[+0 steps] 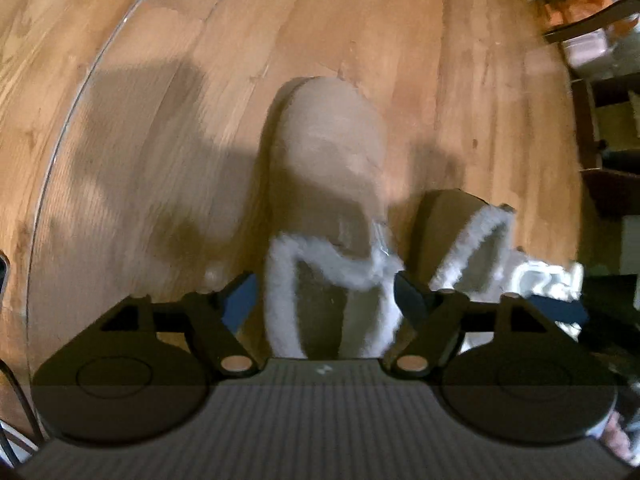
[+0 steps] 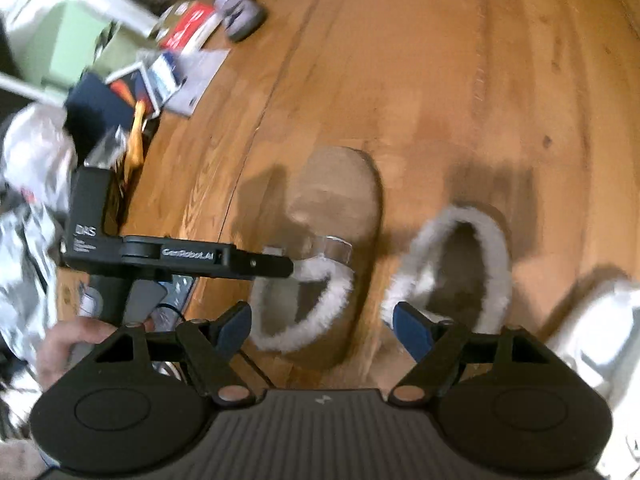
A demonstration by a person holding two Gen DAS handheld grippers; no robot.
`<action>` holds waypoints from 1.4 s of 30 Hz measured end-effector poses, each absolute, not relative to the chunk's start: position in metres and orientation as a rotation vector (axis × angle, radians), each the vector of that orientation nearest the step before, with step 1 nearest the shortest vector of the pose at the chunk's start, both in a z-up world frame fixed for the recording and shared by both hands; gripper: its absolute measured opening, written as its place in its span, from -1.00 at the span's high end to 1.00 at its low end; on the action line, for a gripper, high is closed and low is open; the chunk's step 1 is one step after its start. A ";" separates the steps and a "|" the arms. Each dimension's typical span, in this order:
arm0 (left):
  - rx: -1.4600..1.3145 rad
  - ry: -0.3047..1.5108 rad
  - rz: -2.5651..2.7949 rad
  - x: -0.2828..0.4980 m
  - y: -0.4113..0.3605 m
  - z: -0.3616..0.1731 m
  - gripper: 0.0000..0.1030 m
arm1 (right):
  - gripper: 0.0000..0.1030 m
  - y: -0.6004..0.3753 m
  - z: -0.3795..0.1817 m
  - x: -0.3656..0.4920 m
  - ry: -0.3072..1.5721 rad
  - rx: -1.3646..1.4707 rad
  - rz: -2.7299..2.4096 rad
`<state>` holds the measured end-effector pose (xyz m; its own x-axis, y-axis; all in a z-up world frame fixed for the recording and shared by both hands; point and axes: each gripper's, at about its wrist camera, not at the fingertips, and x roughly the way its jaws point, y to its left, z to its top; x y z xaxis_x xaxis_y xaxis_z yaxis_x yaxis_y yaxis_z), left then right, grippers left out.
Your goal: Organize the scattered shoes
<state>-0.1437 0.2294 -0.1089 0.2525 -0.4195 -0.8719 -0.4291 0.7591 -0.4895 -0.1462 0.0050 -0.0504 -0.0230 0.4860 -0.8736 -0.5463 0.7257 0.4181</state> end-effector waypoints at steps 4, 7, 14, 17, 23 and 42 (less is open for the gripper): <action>-0.709 1.353 -0.027 -0.155 0.228 -0.098 -0.86 | -0.49 0.021 -0.045 -0.159 1.304 -0.131 0.826; -0.650 1.377 -0.068 -0.161 0.219 -0.089 -0.86 | -0.47 0.020 -0.033 -0.173 1.280 -0.109 0.805; -0.401 1.424 -0.170 -0.146 0.192 -0.050 -0.96 | -0.48 0.019 0.010 -0.193 1.138 -0.315 0.693; -0.347 1.395 -0.217 -0.136 0.170 -0.032 -1.00 | -0.49 0.003 0.019 -0.201 1.135 -0.297 0.560; -0.380 1.530 -0.291 -0.127 0.144 -0.013 -1.00 | -0.51 -0.025 0.052 -0.231 1.209 -0.247 0.407; -0.659 1.400 -0.118 -0.127 0.237 0.058 -1.00 | 0.06 0.058 0.050 -0.211 1.214 -0.408 0.608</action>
